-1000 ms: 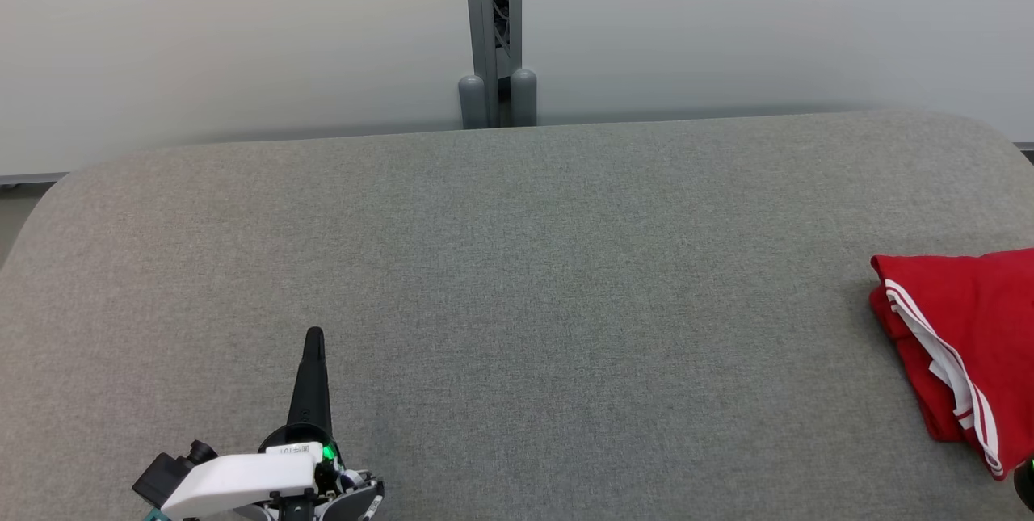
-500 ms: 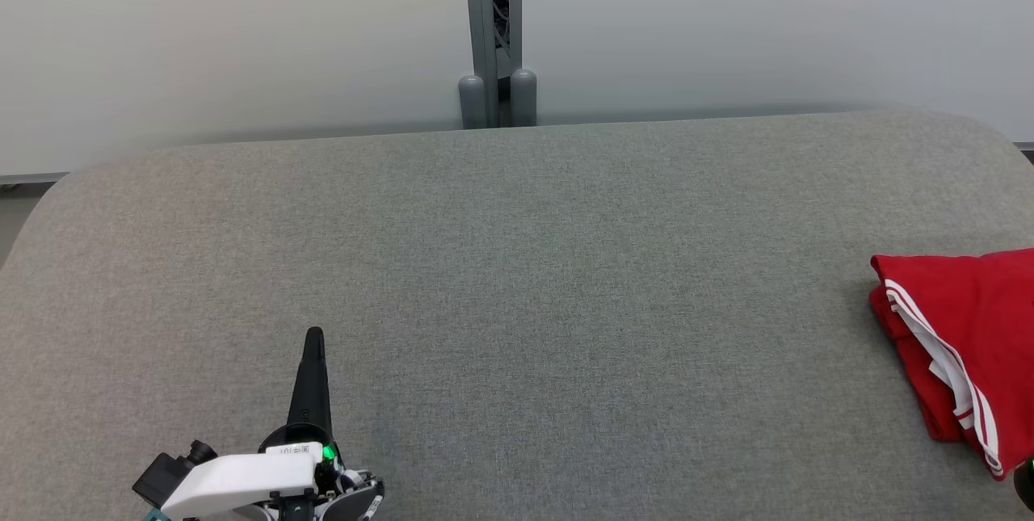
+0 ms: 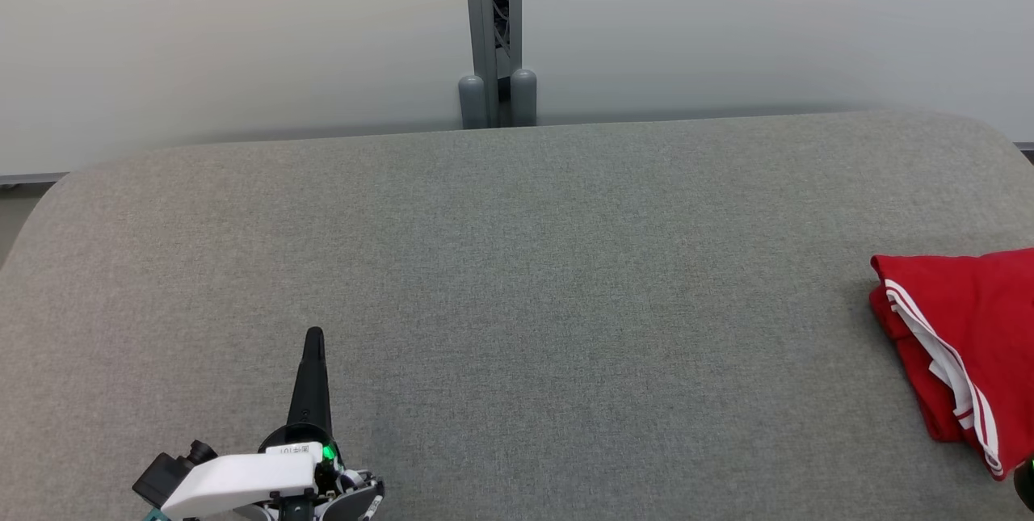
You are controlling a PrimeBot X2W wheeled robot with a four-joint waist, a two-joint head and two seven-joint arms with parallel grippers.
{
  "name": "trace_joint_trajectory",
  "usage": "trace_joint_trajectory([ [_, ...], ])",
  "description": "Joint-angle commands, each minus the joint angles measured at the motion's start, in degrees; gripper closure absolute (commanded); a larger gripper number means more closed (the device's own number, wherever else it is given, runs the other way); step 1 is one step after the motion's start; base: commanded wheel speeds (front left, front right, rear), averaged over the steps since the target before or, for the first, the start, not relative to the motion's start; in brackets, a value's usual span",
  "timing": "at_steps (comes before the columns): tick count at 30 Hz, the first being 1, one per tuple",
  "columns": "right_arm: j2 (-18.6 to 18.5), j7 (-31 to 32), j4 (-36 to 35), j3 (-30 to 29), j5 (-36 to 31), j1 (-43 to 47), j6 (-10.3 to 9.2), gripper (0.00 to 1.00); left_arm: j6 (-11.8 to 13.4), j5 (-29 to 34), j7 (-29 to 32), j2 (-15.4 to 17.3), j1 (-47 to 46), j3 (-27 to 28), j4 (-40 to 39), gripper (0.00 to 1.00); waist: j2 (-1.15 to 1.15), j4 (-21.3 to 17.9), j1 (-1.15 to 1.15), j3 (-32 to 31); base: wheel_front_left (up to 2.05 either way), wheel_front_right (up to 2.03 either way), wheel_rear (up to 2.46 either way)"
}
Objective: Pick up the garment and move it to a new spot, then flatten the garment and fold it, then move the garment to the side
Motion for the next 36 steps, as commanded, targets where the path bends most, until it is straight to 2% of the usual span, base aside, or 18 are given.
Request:
trace_joint_trajectory([
  [1, -0.35, 0.19, 0.01, -0.06, 0.27, -0.46, 0.0, 1.0, -0.27, -0.47, -0.1, 0.18, -0.79, 0.21, 0.04, 1.0, 0.0, 0.0, 0.0, 0.0, 0.0, 0.0, 0.0],
  [36, -0.35, 0.19, 0.01, -0.06, 0.26, -0.46, 0.0, 1.0, -0.27, -0.47, -0.1, 0.19, -0.79, 0.21, 0.04, 1.0, 0.0, 0.0, 0.0, 0.0, 0.0, 0.0, 0.0],
])
